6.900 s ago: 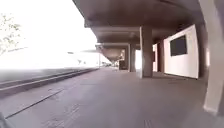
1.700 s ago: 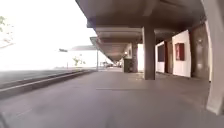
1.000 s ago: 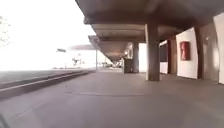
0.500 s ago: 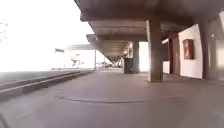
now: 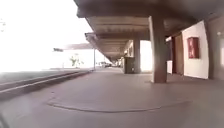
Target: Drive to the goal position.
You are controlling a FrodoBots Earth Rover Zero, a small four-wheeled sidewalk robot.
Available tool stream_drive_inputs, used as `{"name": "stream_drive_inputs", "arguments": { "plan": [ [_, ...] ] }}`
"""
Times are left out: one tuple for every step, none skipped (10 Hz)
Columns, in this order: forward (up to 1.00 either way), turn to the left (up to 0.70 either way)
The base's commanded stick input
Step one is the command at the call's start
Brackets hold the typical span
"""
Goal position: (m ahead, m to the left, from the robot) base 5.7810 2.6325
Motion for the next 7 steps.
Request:
{"name": "stream_drive_inputs", "arguments": {
  "plan": [
    [0.70, 0.00],
    [0.70, 0.00],
    [0.70, 0.00],
    [0.70, 0.00],
    [0.70, 0.20],
    [0.70, 0.04],
    [0.70, 0.00]
  ]
}}
